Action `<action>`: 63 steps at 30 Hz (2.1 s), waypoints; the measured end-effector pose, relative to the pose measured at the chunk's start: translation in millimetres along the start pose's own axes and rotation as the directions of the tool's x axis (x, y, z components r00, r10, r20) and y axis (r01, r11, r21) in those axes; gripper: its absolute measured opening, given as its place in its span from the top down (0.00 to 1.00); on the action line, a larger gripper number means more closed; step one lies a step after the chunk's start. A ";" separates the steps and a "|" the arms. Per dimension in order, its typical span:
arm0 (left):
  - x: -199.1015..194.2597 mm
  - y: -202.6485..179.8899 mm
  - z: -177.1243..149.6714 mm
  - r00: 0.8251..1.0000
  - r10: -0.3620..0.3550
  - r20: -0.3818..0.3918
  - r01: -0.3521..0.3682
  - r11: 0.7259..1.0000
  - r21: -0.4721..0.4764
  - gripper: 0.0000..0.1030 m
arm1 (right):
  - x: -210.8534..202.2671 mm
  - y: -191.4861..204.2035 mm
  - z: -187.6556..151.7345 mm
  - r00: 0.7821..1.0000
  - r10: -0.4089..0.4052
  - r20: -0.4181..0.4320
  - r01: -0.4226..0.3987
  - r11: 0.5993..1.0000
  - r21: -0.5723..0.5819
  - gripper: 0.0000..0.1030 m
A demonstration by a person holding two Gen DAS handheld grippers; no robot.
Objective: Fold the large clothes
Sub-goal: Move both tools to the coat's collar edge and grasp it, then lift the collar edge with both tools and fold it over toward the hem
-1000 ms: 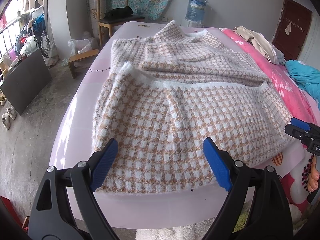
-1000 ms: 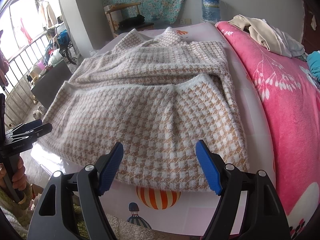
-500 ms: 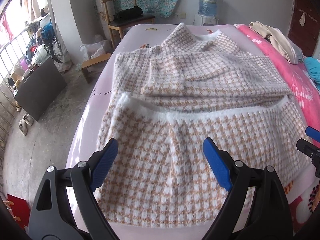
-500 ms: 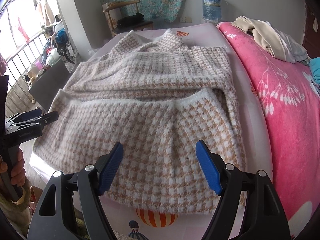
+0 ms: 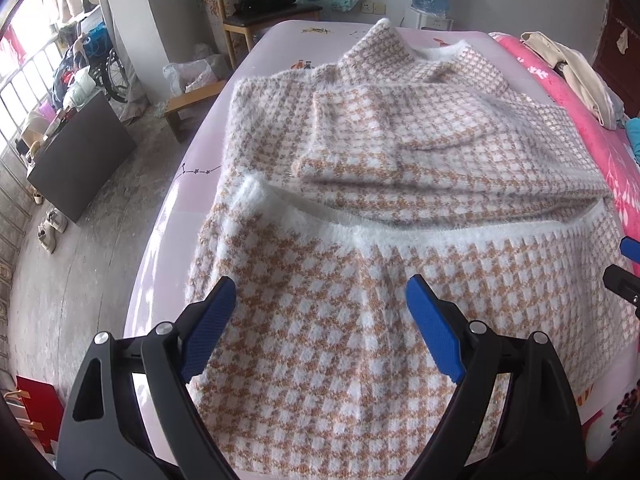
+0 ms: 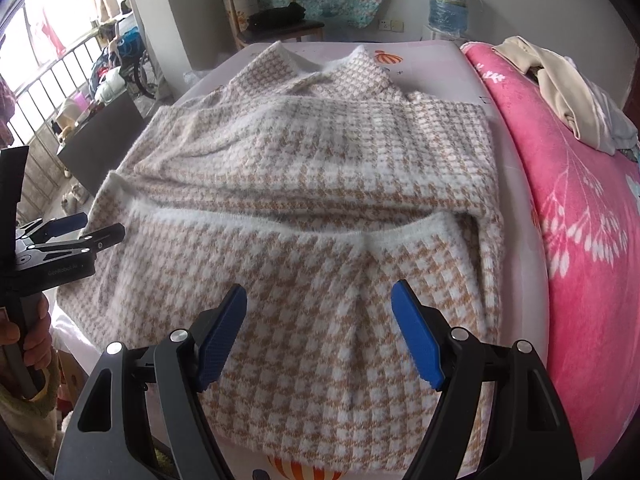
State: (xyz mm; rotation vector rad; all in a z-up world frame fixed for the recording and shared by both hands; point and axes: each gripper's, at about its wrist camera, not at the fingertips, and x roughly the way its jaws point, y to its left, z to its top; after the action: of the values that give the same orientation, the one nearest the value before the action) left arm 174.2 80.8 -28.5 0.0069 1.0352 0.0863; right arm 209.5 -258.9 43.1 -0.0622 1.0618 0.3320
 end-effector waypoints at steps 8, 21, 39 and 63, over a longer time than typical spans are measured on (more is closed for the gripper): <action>7.8 5.4 7.1 1.000 -0.001 -0.023 0.001 1.000 -0.026 0.19 | 7.1 -14.7 64.9 0.994 0.104 -0.012 -0.104 0.994 -0.032 0.29; -4.2 8.1 46.6 0.997 0.061 0.053 -0.063 0.998 0.028 0.19 | 57.7 -57.1 192.5 0.987 0.145 -0.066 -0.143 0.989 0.042 0.29; 104.2 -31.4 293.3 0.949 -0.294 0.109 0.290 0.956 0.054 0.21 | 179.7 -111.1 312.8 0.955 0.261 -0.139 -0.213 0.935 0.285 0.29; 80.2 -43.7 279.3 0.858 -0.509 0.064 0.498 0.856 0.137 0.93 | 124.6 -47.0 281.4 0.972 0.228 -0.062 -0.232 0.971 -0.065 0.89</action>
State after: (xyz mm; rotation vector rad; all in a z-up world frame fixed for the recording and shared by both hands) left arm 457.8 53.1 43.2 -0.1546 0.9136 -0.4527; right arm 516.7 -215.1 68.3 -0.0116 1.1130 0.5815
